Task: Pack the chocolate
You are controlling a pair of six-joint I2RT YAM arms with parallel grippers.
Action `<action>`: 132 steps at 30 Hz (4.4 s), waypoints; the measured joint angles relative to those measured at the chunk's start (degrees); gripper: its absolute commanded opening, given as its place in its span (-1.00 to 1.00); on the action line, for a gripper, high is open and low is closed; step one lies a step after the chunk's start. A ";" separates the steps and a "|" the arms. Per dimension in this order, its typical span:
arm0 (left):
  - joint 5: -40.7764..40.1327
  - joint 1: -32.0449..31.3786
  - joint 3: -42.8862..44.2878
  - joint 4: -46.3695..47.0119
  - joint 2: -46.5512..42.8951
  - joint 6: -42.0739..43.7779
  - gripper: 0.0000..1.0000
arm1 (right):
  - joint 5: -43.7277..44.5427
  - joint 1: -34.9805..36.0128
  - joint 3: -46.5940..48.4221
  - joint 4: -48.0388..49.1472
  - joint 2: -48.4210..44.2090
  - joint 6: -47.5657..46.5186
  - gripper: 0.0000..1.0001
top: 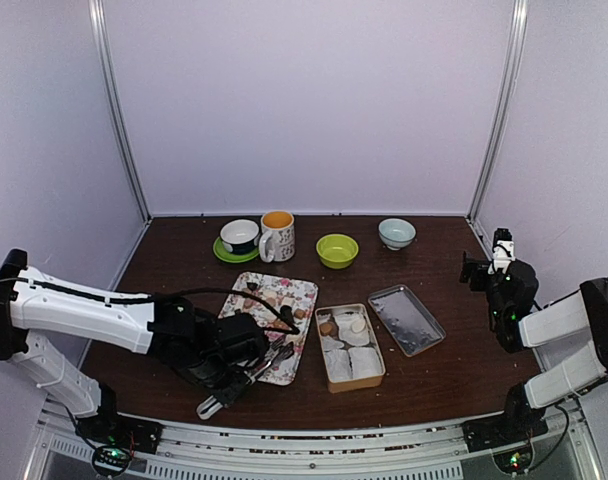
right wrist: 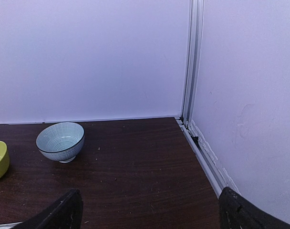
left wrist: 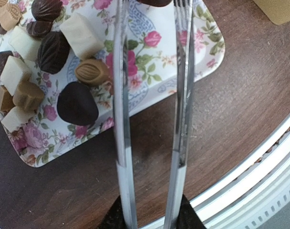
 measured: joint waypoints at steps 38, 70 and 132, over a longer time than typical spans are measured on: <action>10.05 -1.09 17.79 8.22 15.93 16.72 -0.44 | 0.00 0.00 0.00 0.00 0.00 0.00 1.00; 2.01 -1.14 11.61 14.69 4.15 11.58 -0.13 | 0.00 0.00 0.00 0.00 0.00 -0.02 1.00; 8.07 17.53 -10.43 7.23 -27.19 2.58 -0.24 | 0.00 0.00 0.00 -0.02 0.00 -0.02 1.00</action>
